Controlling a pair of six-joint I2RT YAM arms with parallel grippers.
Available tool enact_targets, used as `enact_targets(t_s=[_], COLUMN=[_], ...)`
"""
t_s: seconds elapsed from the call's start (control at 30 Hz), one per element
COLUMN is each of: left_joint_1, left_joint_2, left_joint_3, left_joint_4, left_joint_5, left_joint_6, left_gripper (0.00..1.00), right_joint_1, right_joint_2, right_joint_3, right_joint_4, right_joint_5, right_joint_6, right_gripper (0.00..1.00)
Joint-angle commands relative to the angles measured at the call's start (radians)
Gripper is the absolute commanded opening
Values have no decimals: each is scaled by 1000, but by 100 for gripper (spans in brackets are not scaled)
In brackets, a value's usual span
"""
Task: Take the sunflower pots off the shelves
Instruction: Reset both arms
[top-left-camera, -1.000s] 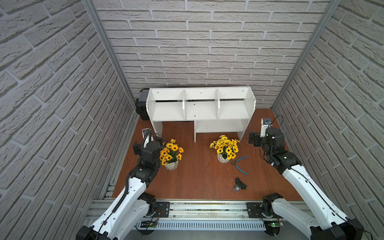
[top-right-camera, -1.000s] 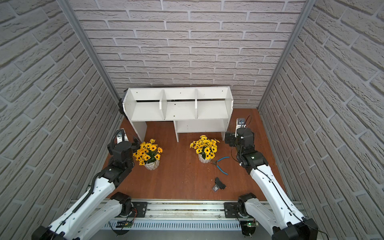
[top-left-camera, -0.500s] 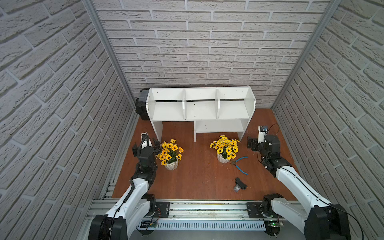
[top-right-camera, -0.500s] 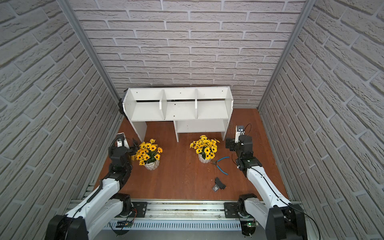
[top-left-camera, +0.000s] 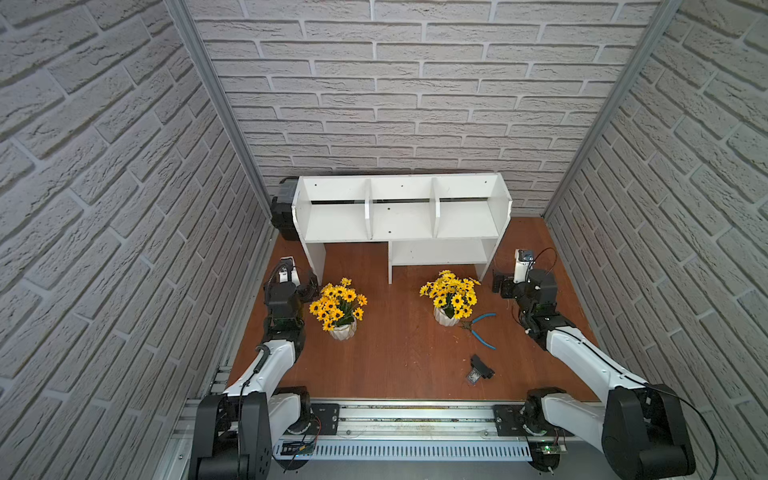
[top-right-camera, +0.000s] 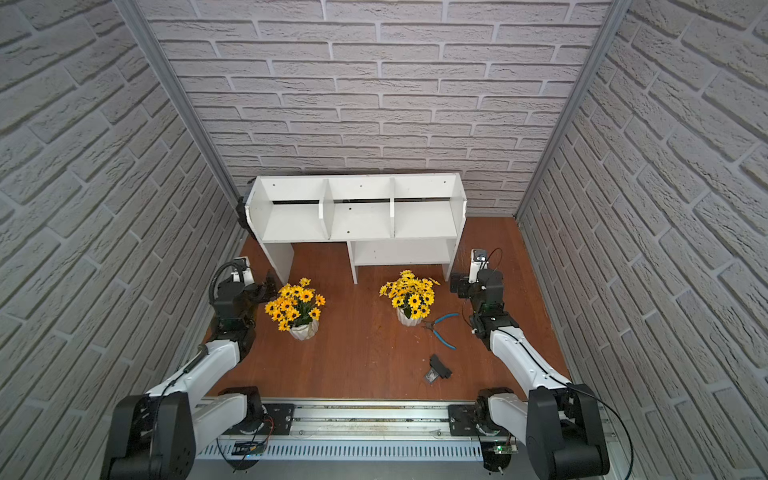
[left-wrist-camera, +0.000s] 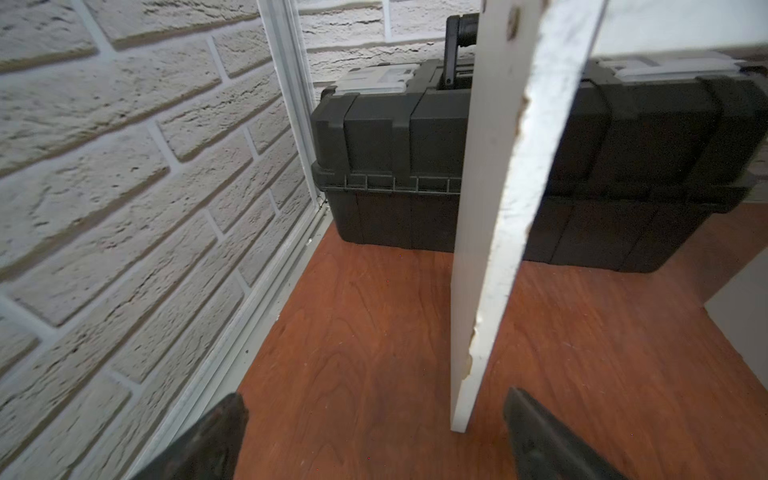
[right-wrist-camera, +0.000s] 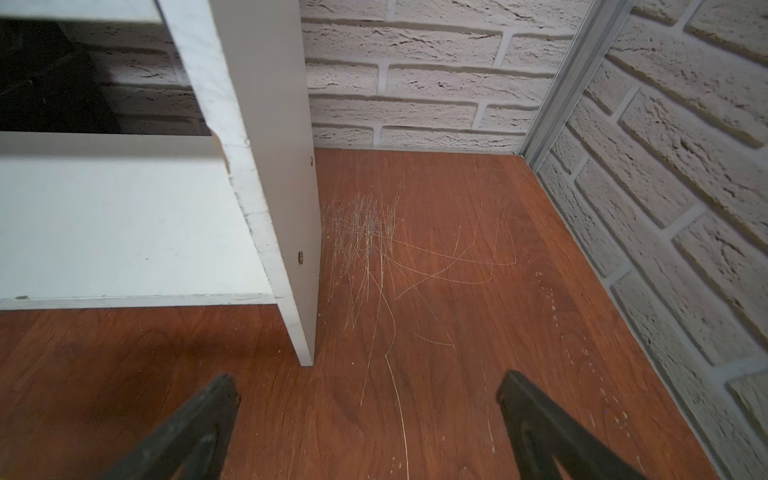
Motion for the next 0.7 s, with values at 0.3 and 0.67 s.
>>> enact_targets(t_s=[0.3, 0.67], left_joint_1=[29, 28], left_joint_2=[229, 390], left_joint_3=[-6, 9], left_joint_4=[221, 317], left_joint_5=[145, 198], left_joint_6=[-3, 22], left_gripper=[98, 98], right_joint_1=[-22, -17], right_joint_2=[152, 305], right_joint_3=[-53, -95], right_joint_4=[238, 440], right_joint_5=[39, -30], right_joint_6=[16, -28], right_gripper=[99, 99])
